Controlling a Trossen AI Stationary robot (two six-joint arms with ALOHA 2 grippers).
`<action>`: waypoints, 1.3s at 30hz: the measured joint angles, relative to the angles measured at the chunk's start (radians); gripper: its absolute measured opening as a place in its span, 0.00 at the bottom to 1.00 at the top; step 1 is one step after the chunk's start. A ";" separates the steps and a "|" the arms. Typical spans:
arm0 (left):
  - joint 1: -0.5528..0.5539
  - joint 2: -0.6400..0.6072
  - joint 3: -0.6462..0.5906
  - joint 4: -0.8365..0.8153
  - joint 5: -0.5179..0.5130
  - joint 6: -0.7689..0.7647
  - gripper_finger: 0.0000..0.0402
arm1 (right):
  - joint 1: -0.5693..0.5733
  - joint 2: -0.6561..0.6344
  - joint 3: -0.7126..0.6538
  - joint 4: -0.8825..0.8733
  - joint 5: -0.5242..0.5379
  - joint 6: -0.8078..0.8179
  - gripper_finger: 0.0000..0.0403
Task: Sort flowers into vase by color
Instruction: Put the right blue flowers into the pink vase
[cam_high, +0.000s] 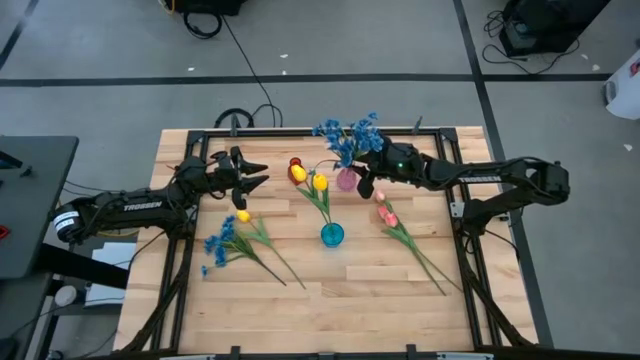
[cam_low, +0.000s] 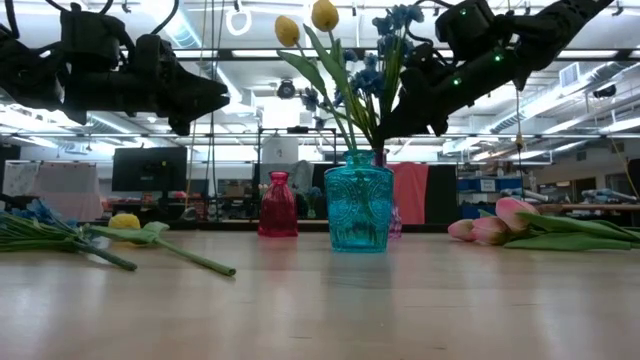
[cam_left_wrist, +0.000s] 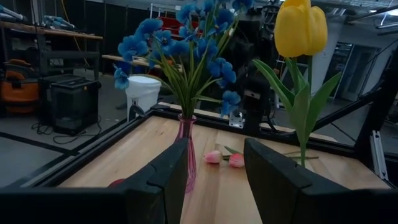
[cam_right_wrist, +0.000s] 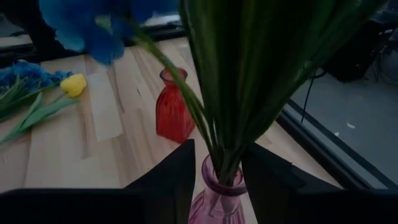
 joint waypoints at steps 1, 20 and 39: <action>0.000 0.000 0.000 0.000 0.000 0.000 0.41 | 0.000 -0.005 0.000 0.003 0.000 0.000 0.34; 0.000 0.000 0.000 0.001 0.000 0.000 0.41 | -0.001 -0.035 0.001 0.005 0.034 -0.054 0.08; 0.000 0.000 0.000 0.006 -0.001 0.019 0.41 | -0.002 -0.035 0.001 -0.032 0.037 -0.015 0.07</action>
